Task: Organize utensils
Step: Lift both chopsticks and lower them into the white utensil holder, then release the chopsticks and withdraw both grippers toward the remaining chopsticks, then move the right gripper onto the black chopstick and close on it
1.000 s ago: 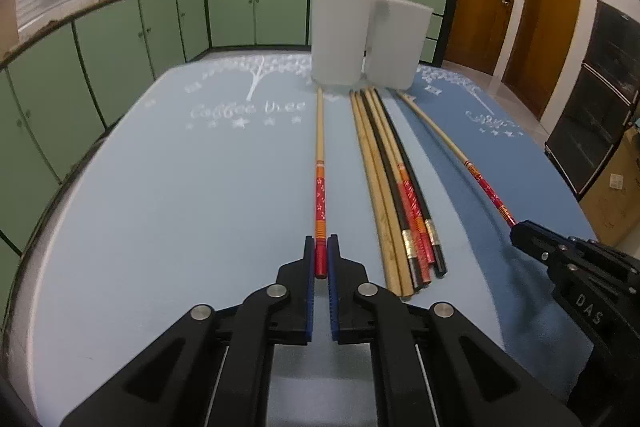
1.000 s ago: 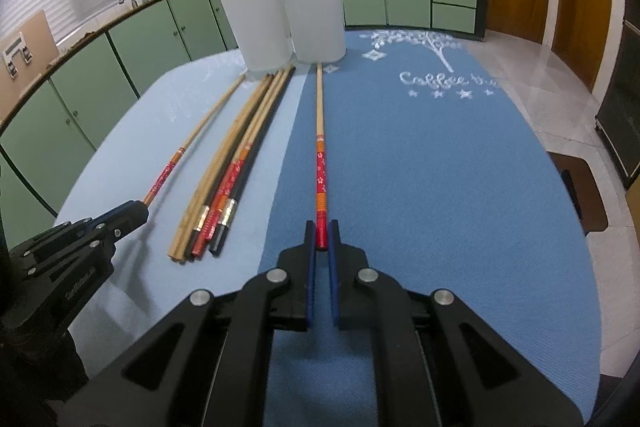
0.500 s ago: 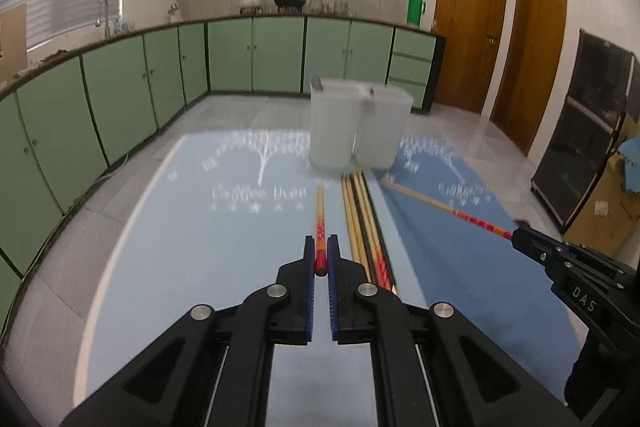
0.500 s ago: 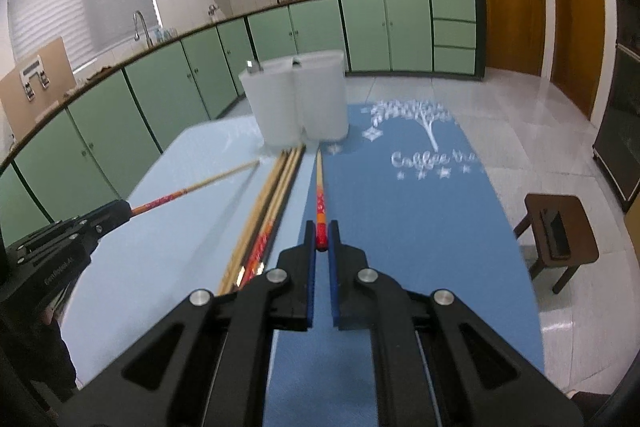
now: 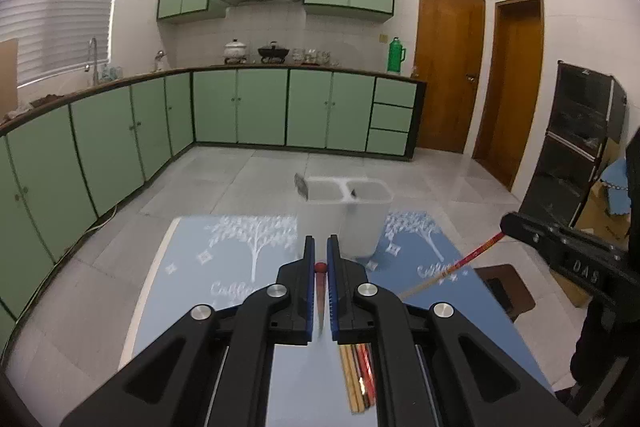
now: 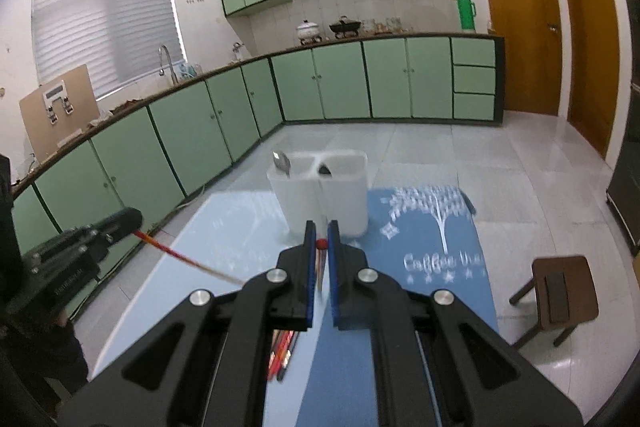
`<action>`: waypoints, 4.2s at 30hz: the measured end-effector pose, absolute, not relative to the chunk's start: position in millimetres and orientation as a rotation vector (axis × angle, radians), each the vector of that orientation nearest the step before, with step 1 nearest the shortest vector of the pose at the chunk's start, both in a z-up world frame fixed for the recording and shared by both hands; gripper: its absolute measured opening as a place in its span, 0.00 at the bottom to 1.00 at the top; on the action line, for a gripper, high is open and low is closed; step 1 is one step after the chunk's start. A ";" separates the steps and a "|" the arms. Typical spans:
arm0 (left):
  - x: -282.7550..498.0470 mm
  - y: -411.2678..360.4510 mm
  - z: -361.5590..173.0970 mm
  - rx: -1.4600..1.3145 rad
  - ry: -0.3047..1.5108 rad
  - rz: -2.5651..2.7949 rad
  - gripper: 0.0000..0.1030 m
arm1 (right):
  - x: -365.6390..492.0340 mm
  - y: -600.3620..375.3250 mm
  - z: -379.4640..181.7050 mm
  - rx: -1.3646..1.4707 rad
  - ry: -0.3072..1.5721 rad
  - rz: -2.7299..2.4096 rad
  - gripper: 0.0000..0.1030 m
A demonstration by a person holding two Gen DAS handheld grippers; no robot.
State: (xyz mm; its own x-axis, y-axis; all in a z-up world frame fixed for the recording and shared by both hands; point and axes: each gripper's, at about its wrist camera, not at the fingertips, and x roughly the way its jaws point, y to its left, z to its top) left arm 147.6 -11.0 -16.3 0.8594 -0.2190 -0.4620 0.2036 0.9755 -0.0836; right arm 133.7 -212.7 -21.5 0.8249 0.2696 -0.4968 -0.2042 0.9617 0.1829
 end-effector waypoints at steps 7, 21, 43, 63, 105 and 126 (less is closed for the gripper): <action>165.7 -13.8 1.1 -0.054 0.463 -0.258 0.06 | 158.7 -214.9 11.5 0.086 0.532 0.274 0.05; 206.8 -25.6 82.4 -0.070 0.271 -0.277 0.06 | 204.7 -235.3 90.2 0.099 0.402 0.292 0.05; 351.6 -56.5 34.0 -0.031 0.291 -0.236 0.06 | 340.6 -234.3 35.8 0.067 0.473 0.237 0.05; 292.3 -27.8 9.1 -0.068 0.341 -0.208 0.48 | 274.5 -262.6 9.8 0.162 0.421 0.168 0.67; 146.3 25.0 -199.8 -0.082 0.824 -0.081 0.58 | 107.4 -144.4 -216.9 0.021 0.903 0.135 0.66; 145.7 14.4 -203.5 -0.049 0.846 -0.083 0.58 | 108.3 -151.2 -215.1 0.069 0.896 0.132 0.35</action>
